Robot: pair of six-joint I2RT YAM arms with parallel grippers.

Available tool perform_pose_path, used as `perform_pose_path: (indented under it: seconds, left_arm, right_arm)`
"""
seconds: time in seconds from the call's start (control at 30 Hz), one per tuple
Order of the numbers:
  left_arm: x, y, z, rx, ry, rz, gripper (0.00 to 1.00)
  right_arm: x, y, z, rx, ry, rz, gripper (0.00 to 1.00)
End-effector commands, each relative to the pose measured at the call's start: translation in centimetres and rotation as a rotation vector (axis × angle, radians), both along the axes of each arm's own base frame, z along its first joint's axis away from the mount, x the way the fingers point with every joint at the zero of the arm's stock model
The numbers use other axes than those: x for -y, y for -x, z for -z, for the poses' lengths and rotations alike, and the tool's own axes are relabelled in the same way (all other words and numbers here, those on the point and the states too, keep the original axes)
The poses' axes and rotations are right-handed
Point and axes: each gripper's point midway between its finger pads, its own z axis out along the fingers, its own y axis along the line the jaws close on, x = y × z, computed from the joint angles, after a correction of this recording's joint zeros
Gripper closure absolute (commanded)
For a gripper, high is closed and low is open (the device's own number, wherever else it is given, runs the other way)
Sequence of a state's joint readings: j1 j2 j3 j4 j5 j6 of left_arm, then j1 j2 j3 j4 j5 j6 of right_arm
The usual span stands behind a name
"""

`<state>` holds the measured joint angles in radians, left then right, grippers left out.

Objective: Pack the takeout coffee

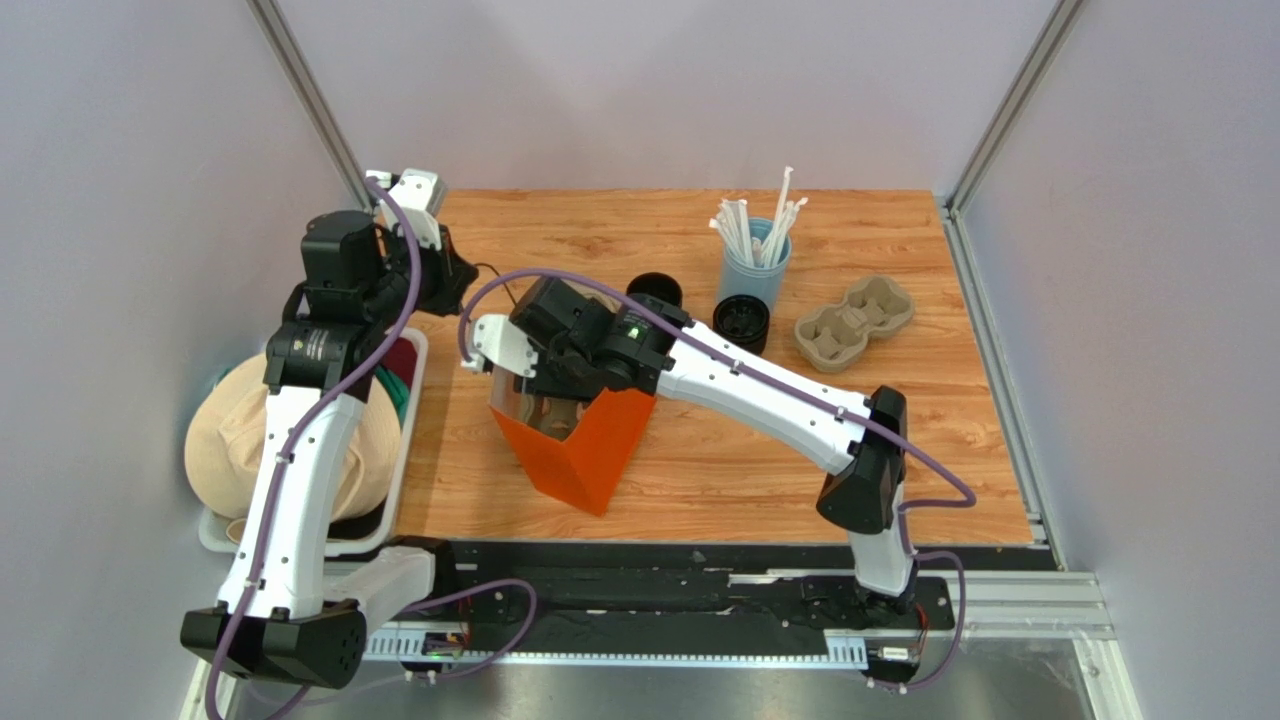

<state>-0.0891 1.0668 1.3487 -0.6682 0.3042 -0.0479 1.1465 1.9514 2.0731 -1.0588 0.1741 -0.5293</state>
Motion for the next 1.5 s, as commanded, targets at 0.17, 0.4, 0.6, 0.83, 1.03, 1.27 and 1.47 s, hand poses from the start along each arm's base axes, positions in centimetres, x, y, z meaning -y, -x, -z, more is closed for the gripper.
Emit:
perform_pose_path:
  seconds: [0.17,0.4,0.6,0.83,1.03,1.27,1.47]
  left_arm:
    - [-0.3,0.4,-1.3,0.046,0.016,-0.016,1.0]
    - [-0.4,0.4,-1.7,0.056,0.015,-0.019,1.0]
    - [-0.2,0.7,-2.2,0.065,0.023,-0.013,1.0]
    - [-0.1,0.9,-2.3,0.065,0.027,-0.006,1.0]
    - [-0.1,0.9,-2.3,0.066,0.031,-0.001,1.0]
    - [0.0,1.0,-2.2,0.061,0.032,0.002,1.0]
    - [0.0,0.9,-2.2,0.063,0.033,0.005,1.0]
  right_arm:
    - [0.2,0.2,1.0,-0.131,-0.026,0.044,0.81]
    - [0.0,0.5,1.0,-0.244,-0.058,0.056,0.81]
    - [0.3,0.0,2.1,-0.306,-0.053,0.092,0.81]
    - [0.7,-1.1,3.3,-0.34,-0.049,0.143,0.81]
    - [0.7,-1.1,3.9,-0.384,-0.047,0.148,0.81]
    - [0.8,-0.8,4.9,-0.409,-0.022,0.145,0.8]
    - [0.9,-1.0,4.8,-0.408,-0.025,0.144,0.78]
